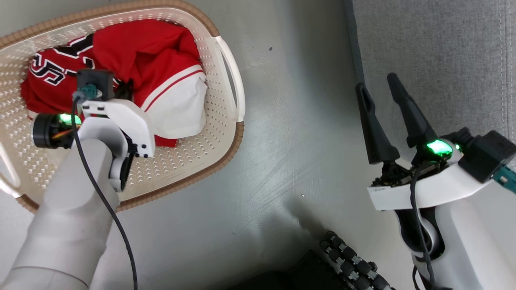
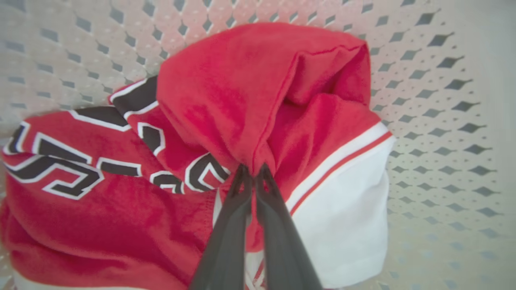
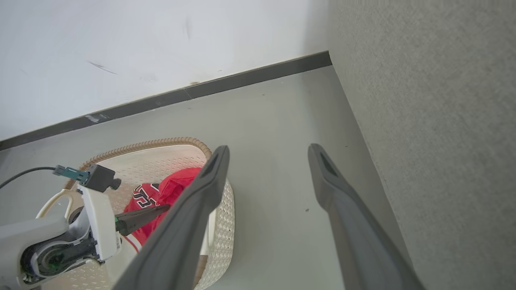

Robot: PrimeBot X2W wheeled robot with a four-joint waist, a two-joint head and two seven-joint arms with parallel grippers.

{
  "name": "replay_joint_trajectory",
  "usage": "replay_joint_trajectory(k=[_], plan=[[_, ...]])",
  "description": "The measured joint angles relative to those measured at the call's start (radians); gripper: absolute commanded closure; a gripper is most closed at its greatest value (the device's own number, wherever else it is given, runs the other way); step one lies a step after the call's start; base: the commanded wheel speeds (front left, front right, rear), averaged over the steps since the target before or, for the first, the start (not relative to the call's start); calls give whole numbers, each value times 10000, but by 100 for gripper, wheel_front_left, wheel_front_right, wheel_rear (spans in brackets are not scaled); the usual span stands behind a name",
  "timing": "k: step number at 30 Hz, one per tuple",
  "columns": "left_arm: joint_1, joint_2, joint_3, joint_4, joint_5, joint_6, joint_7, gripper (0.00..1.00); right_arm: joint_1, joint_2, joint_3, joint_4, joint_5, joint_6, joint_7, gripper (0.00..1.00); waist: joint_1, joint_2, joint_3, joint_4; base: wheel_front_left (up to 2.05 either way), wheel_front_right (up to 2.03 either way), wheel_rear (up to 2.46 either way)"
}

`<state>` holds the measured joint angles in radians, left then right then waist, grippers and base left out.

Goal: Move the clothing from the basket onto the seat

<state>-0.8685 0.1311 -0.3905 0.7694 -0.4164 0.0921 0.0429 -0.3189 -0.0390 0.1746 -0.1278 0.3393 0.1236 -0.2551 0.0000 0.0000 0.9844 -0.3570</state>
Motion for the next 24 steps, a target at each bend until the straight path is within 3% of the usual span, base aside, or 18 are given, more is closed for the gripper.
replay_joint_trajectory(k=[11, 24], plan=[[938, -56, 113, -719, -247, -422, -1143, 100, -927, -13, 38, 278, -405, 0, 0, 0, 0, 0, -323, 408, 0, 0, 0], [1818, -186, 349, -1536, -522, -608, -2307, 100, -1413, -40, 276, 926, -949, 0, -2, 0, 1, 0, -1056, 1012, 0, 0, 0]])
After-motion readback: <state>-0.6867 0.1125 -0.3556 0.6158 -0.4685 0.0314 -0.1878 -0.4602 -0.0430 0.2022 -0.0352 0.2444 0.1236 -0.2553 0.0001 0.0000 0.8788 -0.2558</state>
